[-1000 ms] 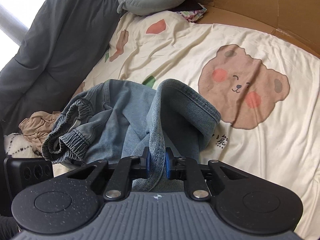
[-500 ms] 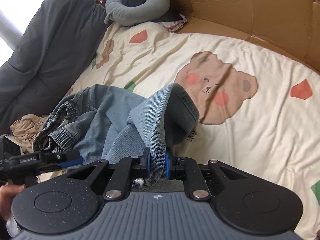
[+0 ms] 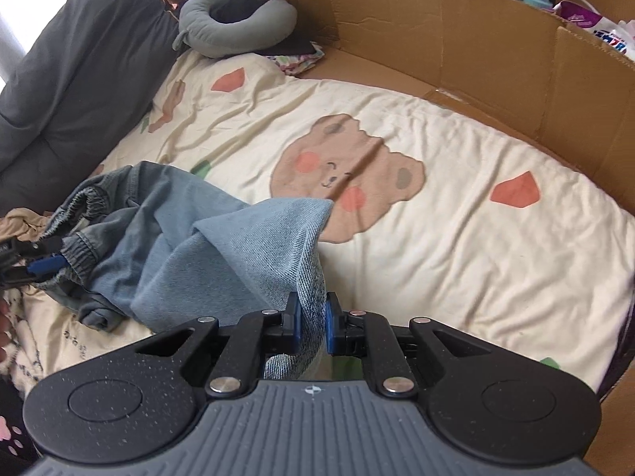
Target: Fold clothes
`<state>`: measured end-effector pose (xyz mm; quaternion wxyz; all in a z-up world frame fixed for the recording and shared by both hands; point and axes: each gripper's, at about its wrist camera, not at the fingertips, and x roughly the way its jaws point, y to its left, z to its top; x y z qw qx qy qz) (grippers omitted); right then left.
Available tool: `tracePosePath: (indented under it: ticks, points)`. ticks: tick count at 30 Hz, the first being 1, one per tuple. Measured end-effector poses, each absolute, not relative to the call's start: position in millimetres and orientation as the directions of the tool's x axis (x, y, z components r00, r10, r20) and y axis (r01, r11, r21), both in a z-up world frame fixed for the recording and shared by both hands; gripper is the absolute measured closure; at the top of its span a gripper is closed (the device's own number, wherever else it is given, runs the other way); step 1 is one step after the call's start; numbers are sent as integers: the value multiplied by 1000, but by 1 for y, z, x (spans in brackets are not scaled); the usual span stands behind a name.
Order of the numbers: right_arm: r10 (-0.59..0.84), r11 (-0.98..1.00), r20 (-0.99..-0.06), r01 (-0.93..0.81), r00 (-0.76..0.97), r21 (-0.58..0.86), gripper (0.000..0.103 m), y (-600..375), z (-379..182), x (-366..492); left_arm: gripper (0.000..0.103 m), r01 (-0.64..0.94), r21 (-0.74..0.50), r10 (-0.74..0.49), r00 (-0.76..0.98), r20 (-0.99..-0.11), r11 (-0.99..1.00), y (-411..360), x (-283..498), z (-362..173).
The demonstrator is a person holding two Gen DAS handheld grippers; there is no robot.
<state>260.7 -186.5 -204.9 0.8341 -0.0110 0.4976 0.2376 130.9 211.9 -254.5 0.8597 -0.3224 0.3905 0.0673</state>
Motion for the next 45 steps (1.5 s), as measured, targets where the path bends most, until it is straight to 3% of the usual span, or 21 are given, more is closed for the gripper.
tracePosePath:
  ticks: [6,10,12,13,14,23,33,39,45]
  points:
    - [332,888,-852,-438,404,138,94,-208,-202,261,31,-399,-429,-82,648,-757,811,213,149,-274]
    - [304,891,-857,-444,416,100,95,-222,-197,258,43,-368,-442,-111,652,-750,818,217,166,-289]
    - [288,892,-858,-446,425,78,95,-227,-195,255,56,-368,-383,-67,642,-763,847,216,172,-291]
    - [278,894,-860,-444,429,67,95,-230,-194,254,80,-367,-360,-52,636,-770,857,217,174,-291]
    - [264,896,-861,-440,434,53,96,-233,-193,254,94,-373,-362,-54,629,-775,854,220,175,-288]
    - [155,897,-848,-432,507,-94,97,-251,-176,258,96,-392,-382,1,699,-715,837,266,152,-209]
    - [30,872,-766,-391,642,-294,98,-268,-133,287,96,-414,-377,73,748,-660,828,330,129,-119]
    - [-28,900,-739,-305,673,-312,98,-305,-121,279,96,-432,-386,77,741,-667,815,344,103,-109]
    - [-69,927,-769,-244,635,-285,99,-339,-146,239,96,-469,-404,73,719,-692,785,359,69,-127]
